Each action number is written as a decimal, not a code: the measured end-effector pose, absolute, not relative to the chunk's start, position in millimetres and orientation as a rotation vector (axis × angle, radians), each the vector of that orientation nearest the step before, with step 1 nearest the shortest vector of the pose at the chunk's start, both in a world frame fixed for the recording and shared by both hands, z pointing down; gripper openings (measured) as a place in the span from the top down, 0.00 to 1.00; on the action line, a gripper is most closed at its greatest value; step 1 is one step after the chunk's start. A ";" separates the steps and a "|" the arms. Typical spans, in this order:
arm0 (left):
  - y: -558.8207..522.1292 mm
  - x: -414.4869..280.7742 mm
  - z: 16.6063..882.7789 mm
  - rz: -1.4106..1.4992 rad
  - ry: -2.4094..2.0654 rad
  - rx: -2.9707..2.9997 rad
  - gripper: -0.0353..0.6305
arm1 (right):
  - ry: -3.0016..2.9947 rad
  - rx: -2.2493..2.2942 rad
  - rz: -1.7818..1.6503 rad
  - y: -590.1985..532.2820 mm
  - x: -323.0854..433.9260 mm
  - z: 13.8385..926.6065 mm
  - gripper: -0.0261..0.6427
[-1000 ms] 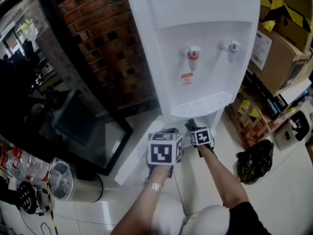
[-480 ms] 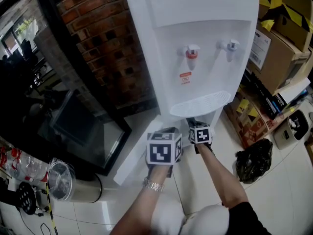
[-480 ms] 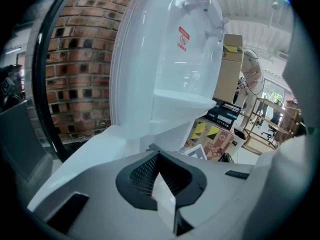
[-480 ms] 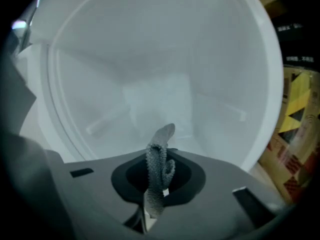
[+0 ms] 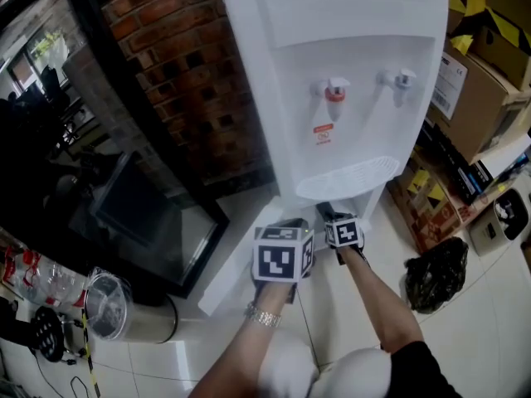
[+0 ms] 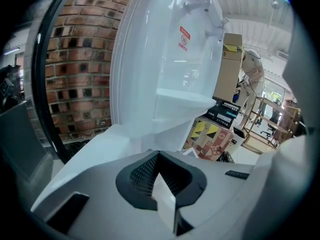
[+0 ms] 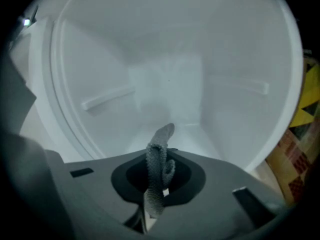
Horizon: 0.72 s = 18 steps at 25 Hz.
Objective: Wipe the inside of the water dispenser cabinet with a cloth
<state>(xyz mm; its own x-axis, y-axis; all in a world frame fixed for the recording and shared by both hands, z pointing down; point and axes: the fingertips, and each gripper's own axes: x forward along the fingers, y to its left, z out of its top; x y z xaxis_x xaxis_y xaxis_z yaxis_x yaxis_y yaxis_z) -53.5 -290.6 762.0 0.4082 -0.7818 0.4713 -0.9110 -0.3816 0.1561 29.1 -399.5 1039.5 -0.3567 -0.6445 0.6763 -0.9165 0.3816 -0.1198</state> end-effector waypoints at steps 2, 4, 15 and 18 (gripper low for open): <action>-290.8 -52.3 762.5 0.451 -1.450 2.279 0.95 | -2.042 1.418 0.711 -402.2 66.4 1045.0 0.93; -290.5 -50.5 762.5 0.449 -1.445 2.282 0.95 | -1.979 1.527 0.726 -406.3 103.8 1042.1 0.93; -290.4 -47.4 760.8 0.449 -1.448 2.288 0.95 | -2.284 1.283 0.683 -386.1 -13.6 992.5 0.93; -289.8 -50.4 757.9 0.446 -1.455 2.289 0.95 | -2.357 1.157 0.684 -371.3 -48.8 993.5 0.93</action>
<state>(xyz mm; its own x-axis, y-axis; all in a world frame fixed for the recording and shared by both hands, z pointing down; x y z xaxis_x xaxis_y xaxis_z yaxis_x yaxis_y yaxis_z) -50.4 -289.8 757.9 0.4101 -0.7859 0.4628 -0.9102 -0.3846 0.1536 -48.8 -371.3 993.5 -0.5627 -0.6027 0.5657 -0.8120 0.5314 -0.2415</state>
